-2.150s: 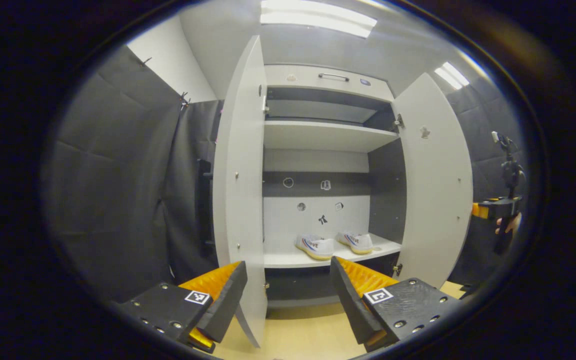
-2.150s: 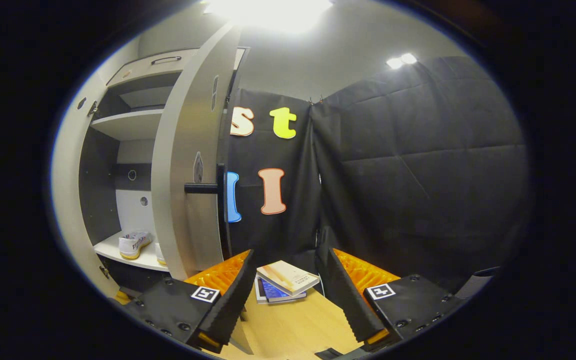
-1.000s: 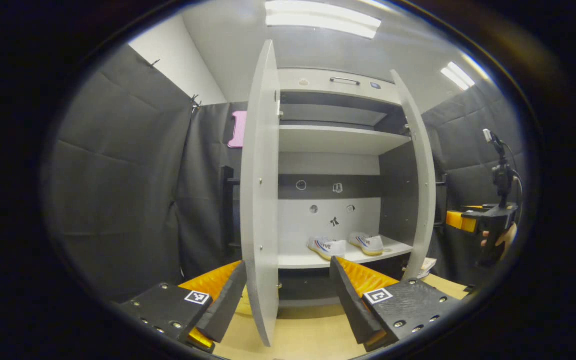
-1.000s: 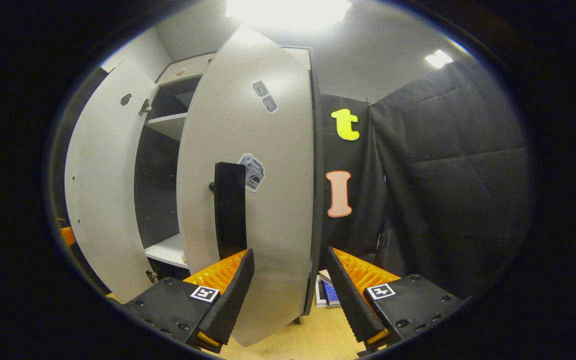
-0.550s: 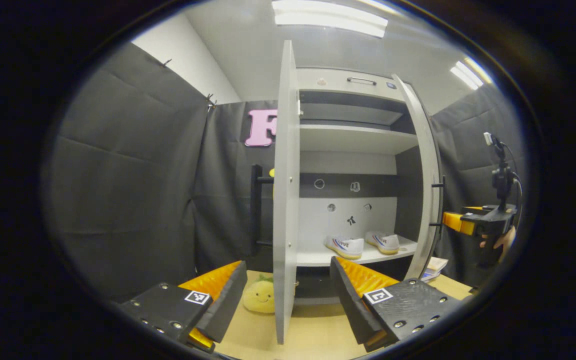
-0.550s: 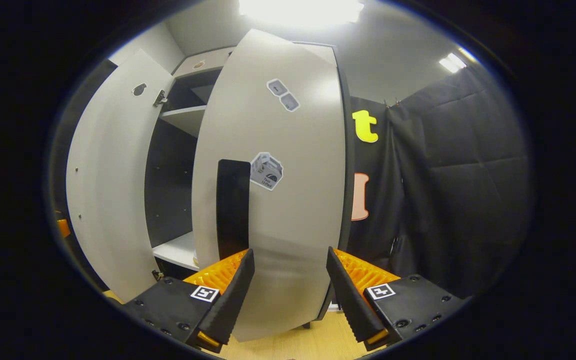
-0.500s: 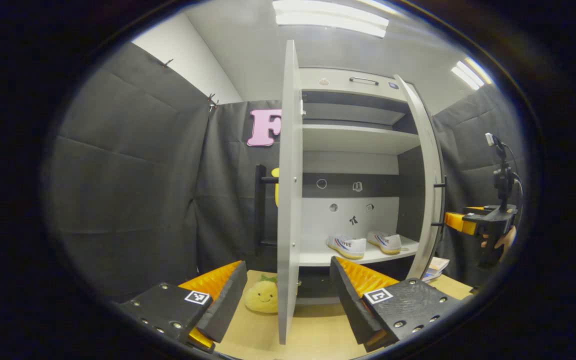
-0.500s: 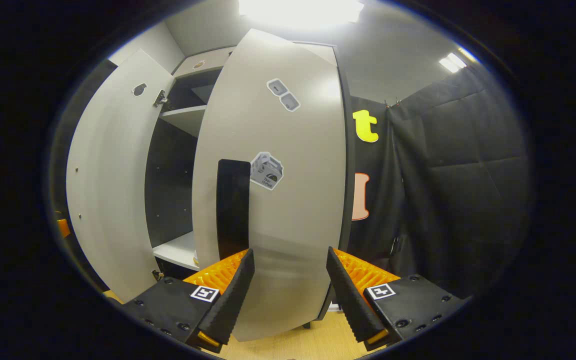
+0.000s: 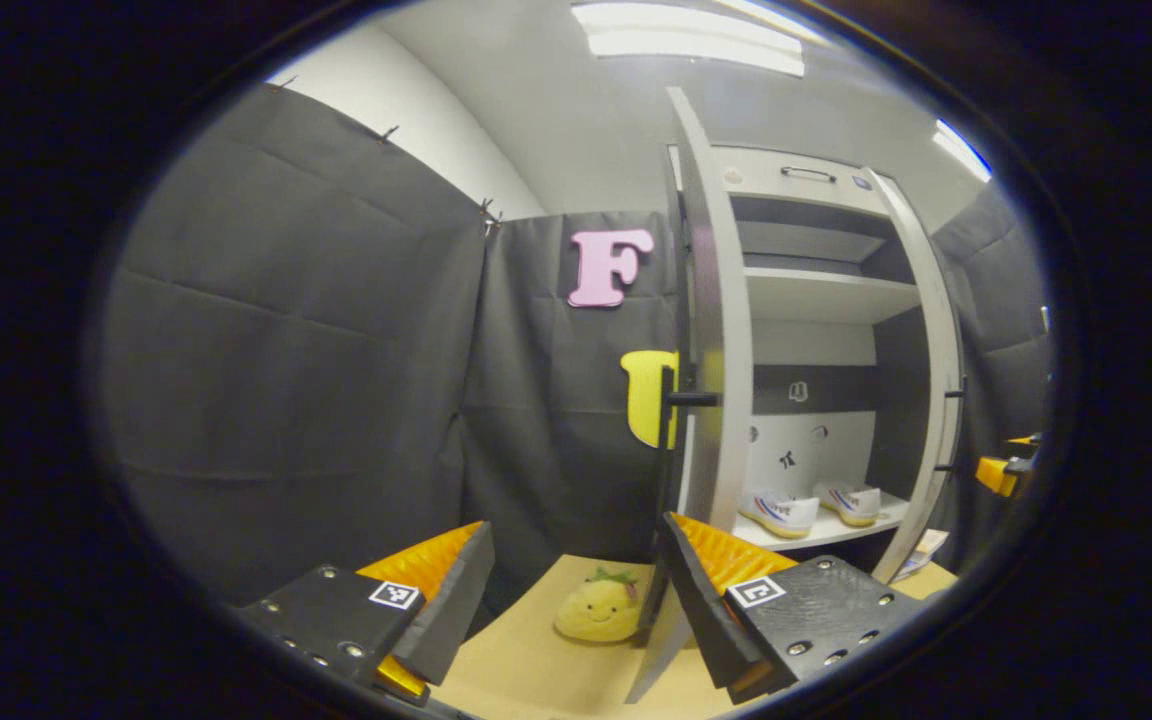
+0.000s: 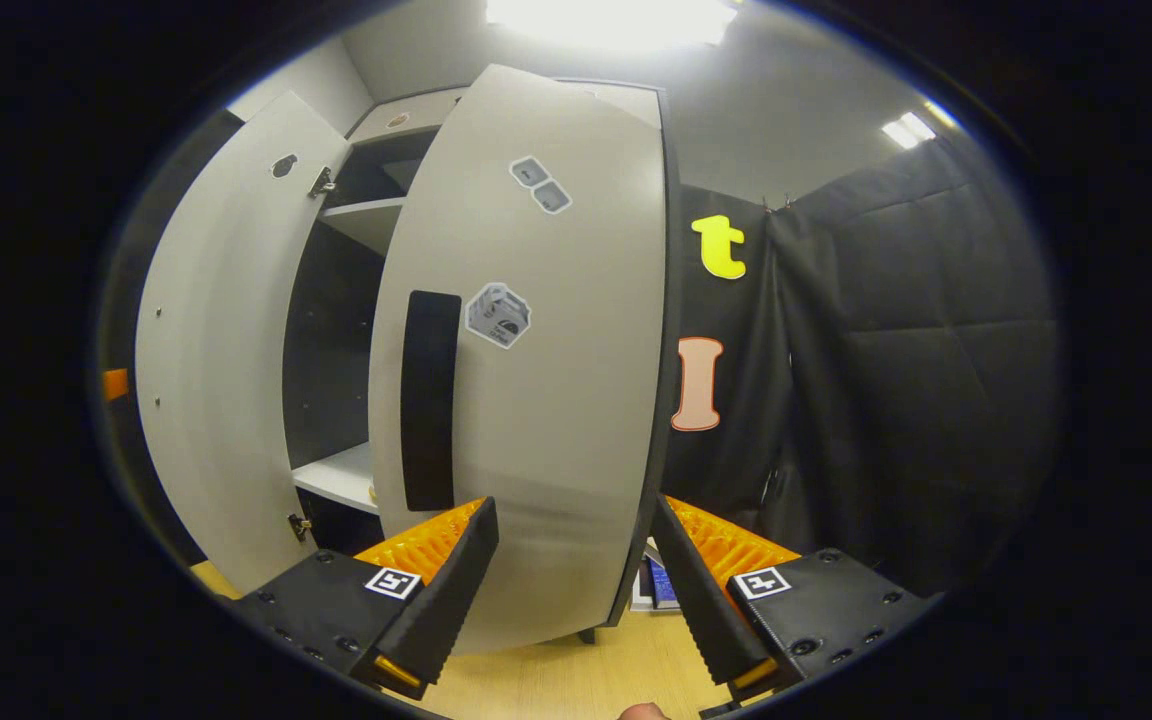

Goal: Grab one shoe with the right hand and put it into the shoe cabinet, grab the other shoe with the left hand and put it into the shoe cabinet; then close the right door with the right hand and the left door with the left hand.

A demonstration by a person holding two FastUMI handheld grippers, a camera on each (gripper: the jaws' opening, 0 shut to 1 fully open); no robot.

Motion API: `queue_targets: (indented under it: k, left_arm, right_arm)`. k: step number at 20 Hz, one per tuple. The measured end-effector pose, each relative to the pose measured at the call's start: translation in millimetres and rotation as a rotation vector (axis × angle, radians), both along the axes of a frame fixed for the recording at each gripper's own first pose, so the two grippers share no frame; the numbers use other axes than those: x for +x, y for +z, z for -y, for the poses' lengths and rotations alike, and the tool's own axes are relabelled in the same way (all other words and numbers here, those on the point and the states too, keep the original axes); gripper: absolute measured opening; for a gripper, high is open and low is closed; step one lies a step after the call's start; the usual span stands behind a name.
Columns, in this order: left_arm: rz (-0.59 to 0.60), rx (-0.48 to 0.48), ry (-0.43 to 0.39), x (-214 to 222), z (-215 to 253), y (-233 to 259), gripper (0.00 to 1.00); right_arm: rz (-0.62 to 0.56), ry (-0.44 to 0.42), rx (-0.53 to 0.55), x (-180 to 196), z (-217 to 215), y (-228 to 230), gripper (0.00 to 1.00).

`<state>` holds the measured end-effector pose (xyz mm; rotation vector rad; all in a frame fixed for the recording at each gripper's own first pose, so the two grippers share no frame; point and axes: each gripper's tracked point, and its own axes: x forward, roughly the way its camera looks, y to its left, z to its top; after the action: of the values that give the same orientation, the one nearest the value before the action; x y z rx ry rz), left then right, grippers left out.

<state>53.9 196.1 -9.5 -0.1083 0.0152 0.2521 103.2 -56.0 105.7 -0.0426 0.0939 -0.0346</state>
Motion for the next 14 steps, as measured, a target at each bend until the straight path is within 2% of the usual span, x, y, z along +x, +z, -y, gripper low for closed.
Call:
queue_targets:
  k: [2,6,11,14]
  left_arm:
    - [-0.005,-0.008,0.014,17,-18,-3,0.94]
    - [-0.024,-0.007,0.016,46,-24,-16,0.94]
    - [-0.002,0.024,0.004,55,-11,-14,0.93]
    - [0.000,0.000,-0.011,55,-5,-14,0.94]
  right_arm:
    - [-0.011,-0.015,-0.003,-5,8,-7,0.98]
    - [-0.040,-0.051,0.002,-12,28,-19,0.98]
    - [-0.049,-0.081,0.005,-18,42,-25,0.98]
    - [-0.039,-0.078,-0.001,-19,41,-23,0.96]
